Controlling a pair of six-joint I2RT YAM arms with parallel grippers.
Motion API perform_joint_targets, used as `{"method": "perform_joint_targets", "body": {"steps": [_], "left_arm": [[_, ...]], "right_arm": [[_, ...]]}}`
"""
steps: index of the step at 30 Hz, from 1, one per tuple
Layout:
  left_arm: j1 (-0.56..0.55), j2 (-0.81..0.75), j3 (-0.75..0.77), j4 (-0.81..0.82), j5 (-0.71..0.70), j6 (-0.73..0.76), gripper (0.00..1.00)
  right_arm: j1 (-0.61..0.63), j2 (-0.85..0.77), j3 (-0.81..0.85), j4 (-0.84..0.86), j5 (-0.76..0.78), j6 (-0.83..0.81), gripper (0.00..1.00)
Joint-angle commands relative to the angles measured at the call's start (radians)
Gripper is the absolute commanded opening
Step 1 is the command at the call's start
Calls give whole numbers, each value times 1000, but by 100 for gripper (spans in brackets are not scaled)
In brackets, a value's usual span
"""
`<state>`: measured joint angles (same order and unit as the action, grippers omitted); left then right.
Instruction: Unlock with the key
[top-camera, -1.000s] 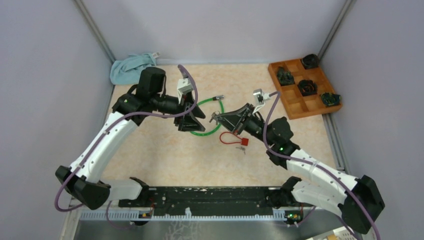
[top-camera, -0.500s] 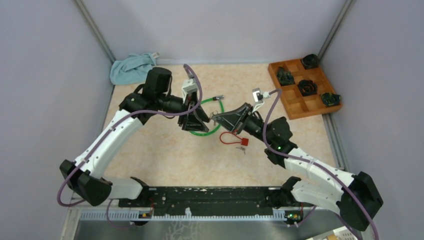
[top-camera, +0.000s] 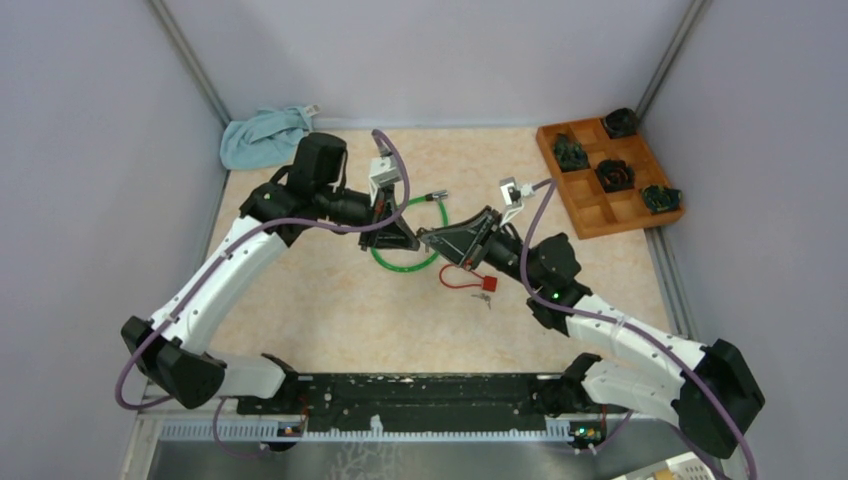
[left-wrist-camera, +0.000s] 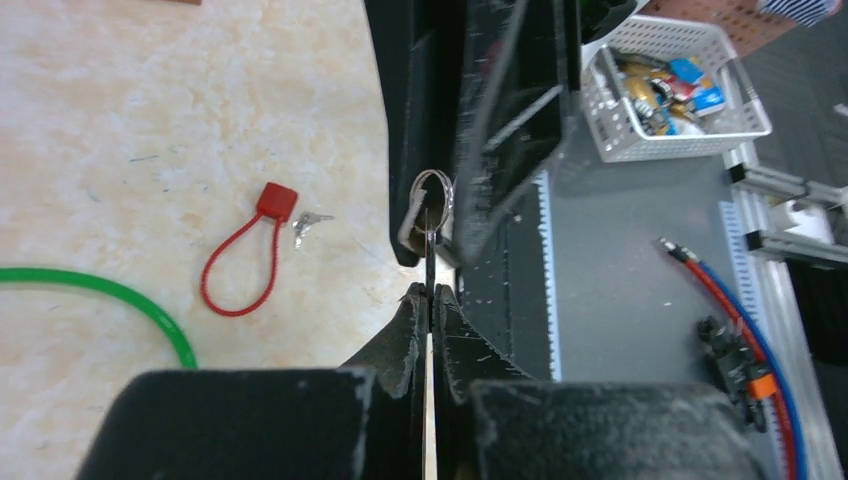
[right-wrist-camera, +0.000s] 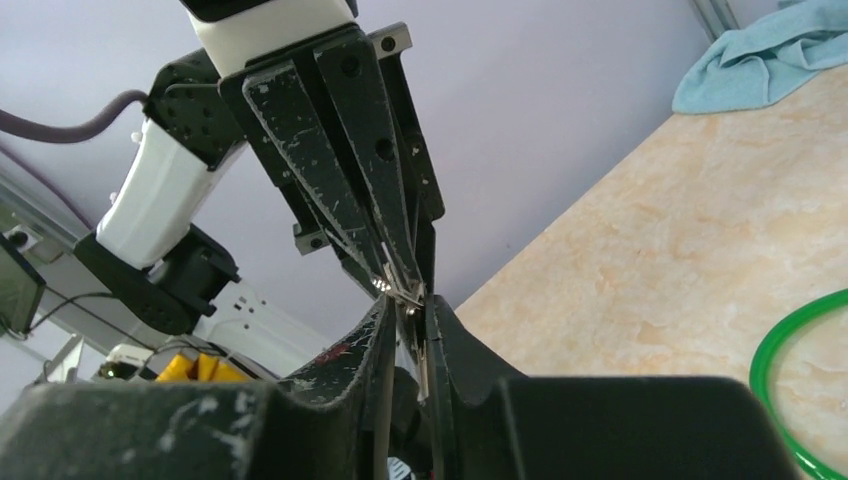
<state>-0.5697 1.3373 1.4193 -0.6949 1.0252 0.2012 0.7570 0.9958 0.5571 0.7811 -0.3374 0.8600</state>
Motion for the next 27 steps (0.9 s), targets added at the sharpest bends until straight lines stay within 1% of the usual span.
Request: {"method": "perform_joint_targets", "body": {"steps": [1,3,4,6,8,11,13,14,16,18,21,23,27], "left_arm": [[-5,6,70,-50,-85,125,0],[-26,12,112,-132,-163,249,0],[-38,11,135,-169,-224,338,0],[-114,-10,145,-211,-386,538,0],[-186,-62,93,-196,-592,749,0],[-263,-167,-38,-98,-779,1024,0],[-310,-243,-136,42,-866,1179,0],[-327,-282,-187,117,-885,1237,0],[-359,-350,-294,263,-921,1415,0],[-384,-415,-421,455,-951,1567,0],[-388,-493,-590,698,-908,1785,0],[-388,-524,-660,828,-864,1875,0],[-391,-526,-714,940,-837,1941,0]], "right_arm": [[16,-17,39,30,-12,4,29],[16,-35,54,-27,-9,-6,42],[16,-48,68,-71,-7,-21,47],[15,-75,108,-184,19,-49,61],[5,-95,149,-260,39,-70,64],[-40,-102,170,-286,19,-33,65],[-69,-94,175,-267,-4,16,64],[-80,-87,182,-272,-10,32,62],[-84,-65,201,-282,-29,41,61],[-84,-43,204,-264,-60,60,58],[-83,-27,193,-243,-76,94,55],[-84,-26,185,-227,-77,113,54],[-83,-11,162,-149,-84,166,52]]}}
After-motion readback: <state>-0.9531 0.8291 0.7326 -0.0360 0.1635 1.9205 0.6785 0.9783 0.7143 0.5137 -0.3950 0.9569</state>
